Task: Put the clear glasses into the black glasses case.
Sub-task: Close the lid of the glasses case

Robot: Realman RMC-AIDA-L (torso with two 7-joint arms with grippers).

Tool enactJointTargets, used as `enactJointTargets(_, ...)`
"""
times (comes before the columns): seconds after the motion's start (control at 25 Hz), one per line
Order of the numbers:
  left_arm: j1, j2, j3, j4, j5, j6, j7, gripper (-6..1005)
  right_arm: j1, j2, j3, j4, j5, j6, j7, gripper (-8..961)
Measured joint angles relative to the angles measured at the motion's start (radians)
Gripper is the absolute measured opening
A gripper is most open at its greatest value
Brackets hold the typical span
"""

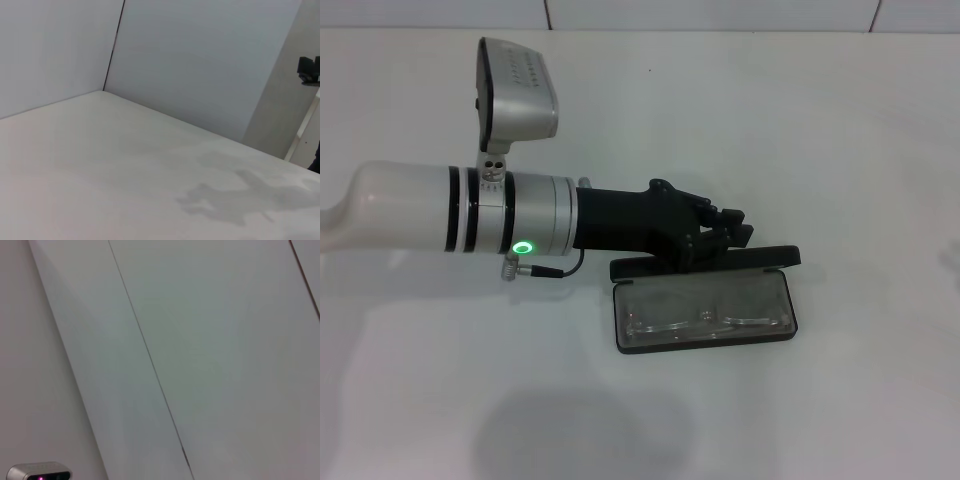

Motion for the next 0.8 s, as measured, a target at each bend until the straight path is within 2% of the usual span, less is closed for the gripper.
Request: enactJointTargets(0.8, -0.015, 0.005, 0.0, -0.05, 0.03, -0.002, 0.006, 180, 0.011, 0.002, 0.0, 0.005, 0.0, 0.002, -0.011, 162)
